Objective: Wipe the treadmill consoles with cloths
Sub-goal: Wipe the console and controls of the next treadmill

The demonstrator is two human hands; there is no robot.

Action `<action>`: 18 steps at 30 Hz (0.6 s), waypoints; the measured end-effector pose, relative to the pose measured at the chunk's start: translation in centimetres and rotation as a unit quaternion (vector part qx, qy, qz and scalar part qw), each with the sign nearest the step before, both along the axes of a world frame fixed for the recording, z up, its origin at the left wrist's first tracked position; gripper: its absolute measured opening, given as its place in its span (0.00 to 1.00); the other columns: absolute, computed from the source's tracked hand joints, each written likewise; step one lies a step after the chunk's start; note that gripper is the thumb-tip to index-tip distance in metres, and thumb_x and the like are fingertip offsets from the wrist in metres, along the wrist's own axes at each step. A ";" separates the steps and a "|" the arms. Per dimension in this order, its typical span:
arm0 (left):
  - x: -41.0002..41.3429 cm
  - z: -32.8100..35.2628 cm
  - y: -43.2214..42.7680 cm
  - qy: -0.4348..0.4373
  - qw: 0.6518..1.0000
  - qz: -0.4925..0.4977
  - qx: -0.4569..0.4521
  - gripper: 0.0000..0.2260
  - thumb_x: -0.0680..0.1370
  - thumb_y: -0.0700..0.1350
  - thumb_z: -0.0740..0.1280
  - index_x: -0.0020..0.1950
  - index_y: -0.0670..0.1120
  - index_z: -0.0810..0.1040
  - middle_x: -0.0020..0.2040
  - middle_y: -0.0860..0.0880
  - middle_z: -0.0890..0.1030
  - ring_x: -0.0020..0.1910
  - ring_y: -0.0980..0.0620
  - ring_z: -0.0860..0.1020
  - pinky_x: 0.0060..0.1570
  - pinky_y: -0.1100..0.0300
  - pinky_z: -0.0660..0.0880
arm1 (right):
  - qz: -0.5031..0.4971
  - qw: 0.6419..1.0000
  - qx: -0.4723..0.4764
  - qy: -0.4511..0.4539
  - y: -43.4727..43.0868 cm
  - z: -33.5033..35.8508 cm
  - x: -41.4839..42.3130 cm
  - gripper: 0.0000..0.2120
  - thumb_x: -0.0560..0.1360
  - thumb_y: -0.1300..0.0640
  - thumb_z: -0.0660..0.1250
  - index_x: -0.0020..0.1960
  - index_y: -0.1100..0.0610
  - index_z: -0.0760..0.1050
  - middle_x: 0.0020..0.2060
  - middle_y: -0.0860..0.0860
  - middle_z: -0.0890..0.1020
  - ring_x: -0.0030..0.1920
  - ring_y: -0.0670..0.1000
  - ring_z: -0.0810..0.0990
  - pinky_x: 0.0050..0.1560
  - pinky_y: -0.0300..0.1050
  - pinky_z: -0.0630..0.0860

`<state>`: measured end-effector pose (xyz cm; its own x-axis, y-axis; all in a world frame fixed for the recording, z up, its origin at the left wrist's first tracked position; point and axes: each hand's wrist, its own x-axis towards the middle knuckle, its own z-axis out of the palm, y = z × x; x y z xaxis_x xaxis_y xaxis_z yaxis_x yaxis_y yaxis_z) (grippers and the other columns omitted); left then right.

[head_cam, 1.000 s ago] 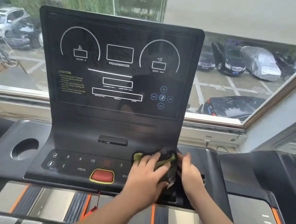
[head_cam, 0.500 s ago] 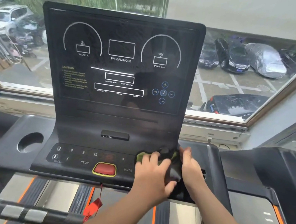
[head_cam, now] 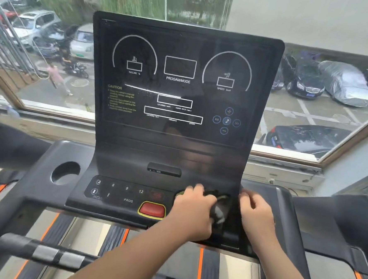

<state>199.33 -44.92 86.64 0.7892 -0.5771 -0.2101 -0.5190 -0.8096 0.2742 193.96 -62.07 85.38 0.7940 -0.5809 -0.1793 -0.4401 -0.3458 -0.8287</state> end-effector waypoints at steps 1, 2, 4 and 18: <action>0.5 0.0 0.7 0.006 1.000 0.015 -0.007 0.21 0.76 0.55 0.67 0.68 0.54 0.72 0.69 0.45 0.67 0.67 0.41 0.68 0.65 0.45 0.73 | 0.008 0.999 -0.033 -0.012 0.8 0.1 0.1 0.09 0.85 0.52 0.62 0.59 0.49 0.80 0.54 0.48 0.83 0.57 0.51 0.80 0.65 0.57 0.78; 1.0 -0.1 1.4 0.016 0.999 0.026 -0.017 0.22 0.75 0.56 0.66 0.69 0.55 0.73 0.69 0.45 0.67 0.68 0.42 0.68 0.66 0.46 0.73 | 0.018 0.998 -0.058 -0.026 1.6 0.4 0.3 0.10 0.84 0.53 0.62 0.60 0.50 0.81 0.54 0.48 0.82 0.58 0.50 0.79 0.65 0.54 0.77; 2.0 0.0 3.0 0.037 0.998 0.046 -0.038 0.23 0.74 0.56 0.65 0.68 0.57 0.75 0.67 0.48 0.69 0.68 0.44 0.68 0.67 0.48 0.73 | 0.050 0.994 -0.082 -0.043 3.1 1.1 0.8 0.10 0.84 0.55 0.63 0.59 0.51 0.82 0.53 0.45 0.82 0.56 0.47 0.79 0.62 0.47 0.75; 9.7 1.1 19.9 0.058 0.978 0.181 -0.090 0.19 0.69 0.56 0.63 0.54 0.56 0.87 0.52 0.56 0.82 0.52 0.51 0.80 0.55 0.57 0.80 | 0.128 0.991 -0.022 -0.030 15.9 2.7 7.7 0.09 0.83 0.54 0.64 0.48 0.45 0.81 0.42 0.40 0.85 0.47 0.38 0.81 0.45 0.29 0.71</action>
